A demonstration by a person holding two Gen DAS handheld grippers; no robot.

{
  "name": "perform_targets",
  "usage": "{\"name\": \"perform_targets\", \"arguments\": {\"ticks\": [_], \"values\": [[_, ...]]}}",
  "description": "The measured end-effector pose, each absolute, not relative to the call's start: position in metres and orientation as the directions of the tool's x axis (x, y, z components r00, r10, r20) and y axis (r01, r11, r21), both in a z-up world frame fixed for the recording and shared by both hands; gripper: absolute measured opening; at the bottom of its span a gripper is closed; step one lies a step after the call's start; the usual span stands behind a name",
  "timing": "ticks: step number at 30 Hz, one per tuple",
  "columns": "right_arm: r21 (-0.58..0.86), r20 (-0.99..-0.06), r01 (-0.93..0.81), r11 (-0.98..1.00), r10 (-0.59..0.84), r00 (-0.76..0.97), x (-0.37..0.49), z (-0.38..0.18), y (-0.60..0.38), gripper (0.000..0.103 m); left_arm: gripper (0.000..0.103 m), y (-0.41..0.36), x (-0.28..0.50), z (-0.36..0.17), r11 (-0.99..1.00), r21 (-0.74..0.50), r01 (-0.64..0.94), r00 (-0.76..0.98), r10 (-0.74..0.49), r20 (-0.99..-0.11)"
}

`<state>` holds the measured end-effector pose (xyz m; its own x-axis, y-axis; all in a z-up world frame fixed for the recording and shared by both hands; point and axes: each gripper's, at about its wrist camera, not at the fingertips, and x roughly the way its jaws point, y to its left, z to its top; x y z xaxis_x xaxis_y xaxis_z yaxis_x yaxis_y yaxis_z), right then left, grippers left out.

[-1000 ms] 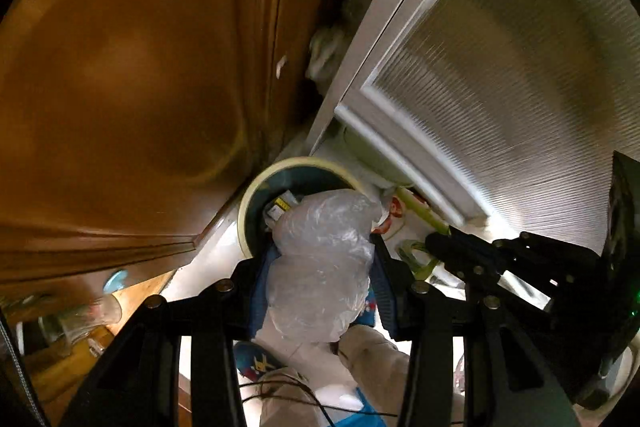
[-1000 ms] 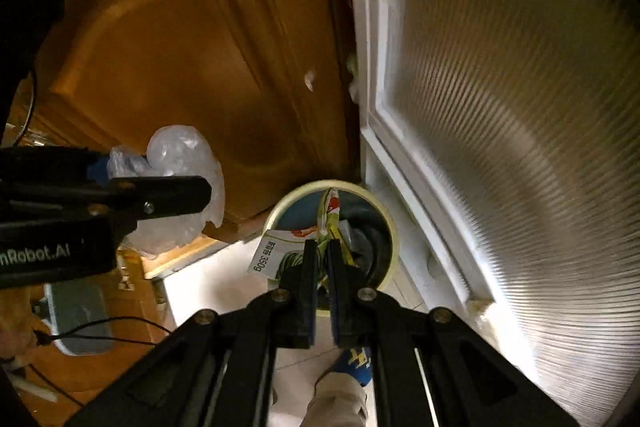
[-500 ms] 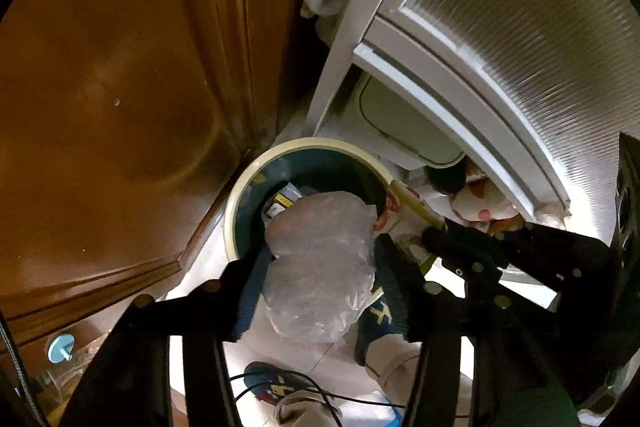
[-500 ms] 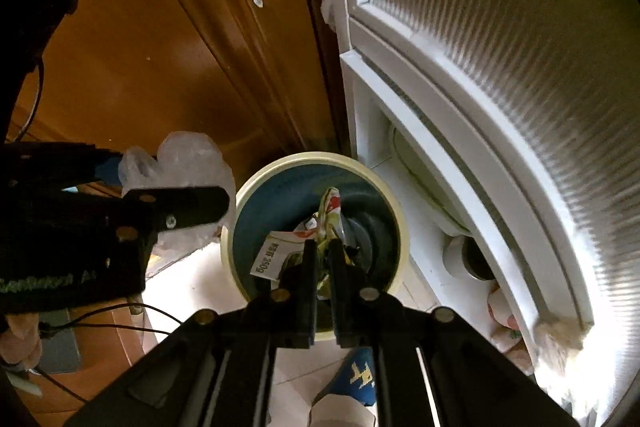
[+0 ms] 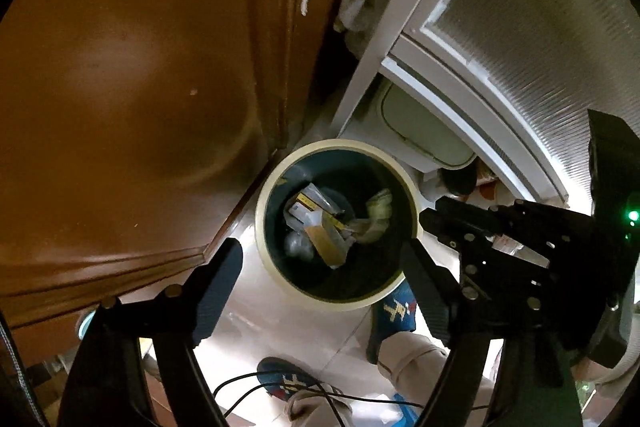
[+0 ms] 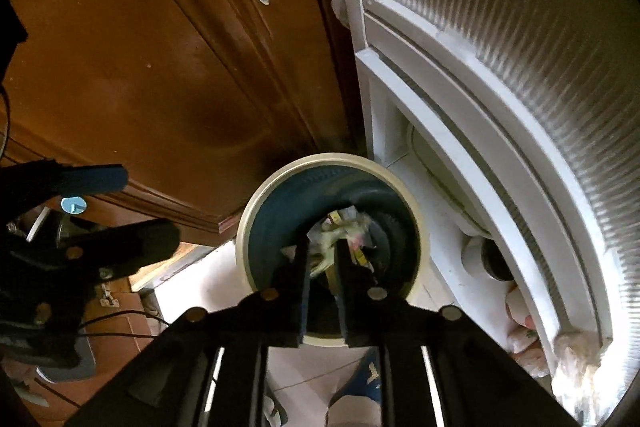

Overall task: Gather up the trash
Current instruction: 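Raise both tools back toward the foil ball and red wrapper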

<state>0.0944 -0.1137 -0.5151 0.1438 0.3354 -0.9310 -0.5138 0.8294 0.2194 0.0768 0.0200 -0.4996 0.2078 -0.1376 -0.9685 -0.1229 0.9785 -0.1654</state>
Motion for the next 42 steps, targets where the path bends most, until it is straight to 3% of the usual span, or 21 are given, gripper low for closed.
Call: {"name": "perform_targets", "arguments": {"ticks": [3,10,17,21,26,33,36,42], "values": [[0.218,-0.928,-0.522,0.825,0.340,0.150,0.094,-0.501,-0.113,0.024,0.080,0.020,0.073,-0.489,0.976,-0.165,-0.143,0.213,-0.132,-0.968],[0.224,-0.932,-0.505,0.833,0.335,0.140,0.086,-0.455,-0.118,0.024,0.080,0.015,0.057,-0.433,0.974,-0.161,-0.159,0.225,-0.123,-0.967],[0.205,-0.932,-0.527,0.825,0.330,0.154,0.067,-0.375,-0.126,0.024,0.081,0.007,0.048,-0.343,0.972,-0.175,-0.155,0.283,-0.126,-0.951],[0.195,-0.921,-0.548,0.813,0.344,0.181,0.061,-0.319,-0.132,0.024,0.088,0.005,0.045,-0.286,0.972,-0.186,-0.146,0.341,-0.127,-0.932],[0.204,-0.888,-0.568,0.797,0.395,0.235,0.065,-0.248,-0.145,0.033,0.090,0.002,0.048,-0.216,0.974,-0.190,-0.121,0.427,-0.122,-0.896],[0.182,-0.814,-0.590,0.787,0.457,0.359,0.082,-0.159,-0.169,0.034,0.095,-0.012,0.070,-0.129,0.984,-0.170,-0.044,0.553,-0.118,-0.825],[0.180,-0.784,-0.582,0.793,0.473,0.402,0.097,-0.130,-0.181,0.042,0.095,-0.023,0.087,-0.104,0.984,-0.176,-0.015,0.589,-0.133,-0.797],[0.190,-0.746,-0.531,0.826,0.473,0.469,0.139,-0.093,-0.208,0.043,0.095,-0.050,0.131,-0.075,0.983,-0.183,-0.002,0.628,-0.141,-0.765]]}}
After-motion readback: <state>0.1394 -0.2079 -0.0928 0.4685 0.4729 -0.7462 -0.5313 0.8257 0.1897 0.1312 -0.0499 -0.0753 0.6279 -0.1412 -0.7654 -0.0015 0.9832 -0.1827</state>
